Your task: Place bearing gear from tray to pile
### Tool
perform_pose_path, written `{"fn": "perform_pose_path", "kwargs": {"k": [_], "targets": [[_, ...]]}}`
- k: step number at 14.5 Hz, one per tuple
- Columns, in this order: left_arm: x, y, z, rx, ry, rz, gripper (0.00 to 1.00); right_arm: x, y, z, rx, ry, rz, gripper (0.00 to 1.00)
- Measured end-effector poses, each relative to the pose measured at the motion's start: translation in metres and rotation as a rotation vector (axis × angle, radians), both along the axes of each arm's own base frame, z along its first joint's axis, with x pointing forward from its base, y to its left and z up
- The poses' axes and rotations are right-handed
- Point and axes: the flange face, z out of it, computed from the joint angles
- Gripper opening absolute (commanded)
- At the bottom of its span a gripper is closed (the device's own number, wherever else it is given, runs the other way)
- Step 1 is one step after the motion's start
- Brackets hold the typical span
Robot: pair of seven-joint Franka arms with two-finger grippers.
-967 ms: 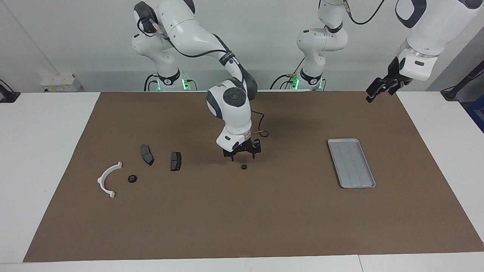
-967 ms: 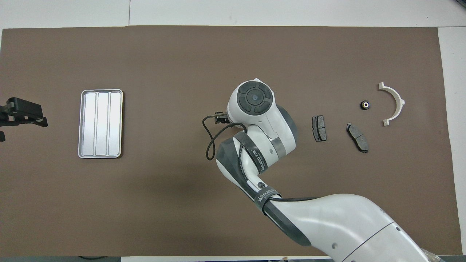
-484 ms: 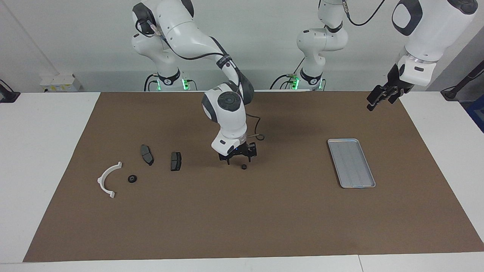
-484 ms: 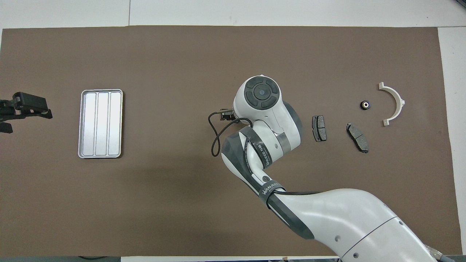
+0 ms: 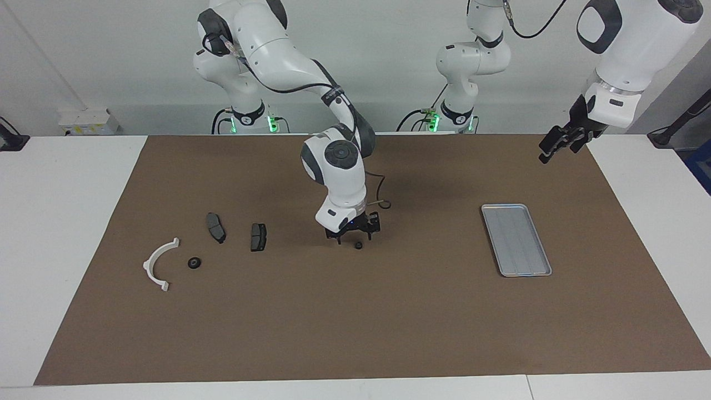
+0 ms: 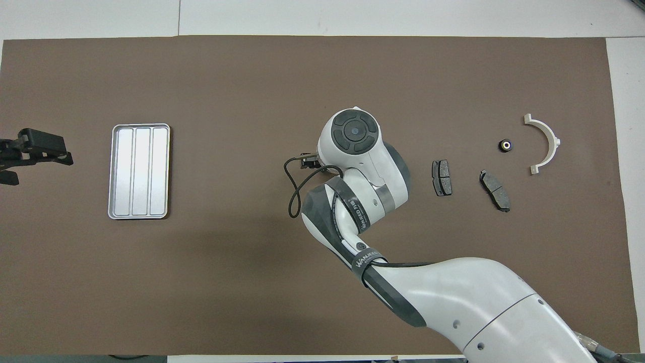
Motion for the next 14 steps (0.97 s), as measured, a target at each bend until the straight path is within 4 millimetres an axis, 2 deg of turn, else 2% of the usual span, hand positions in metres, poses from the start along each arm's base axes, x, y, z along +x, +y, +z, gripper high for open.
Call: {"fn": "perform_pose_path", "kwargs": {"k": [14], "targets": [[0.005, -0.005, -0.007, -0.002, 0.012, -0.018, 1.0, 0.003, 0.009, -0.018, 0.009, -0.008, 0.007, 0.85]]}}
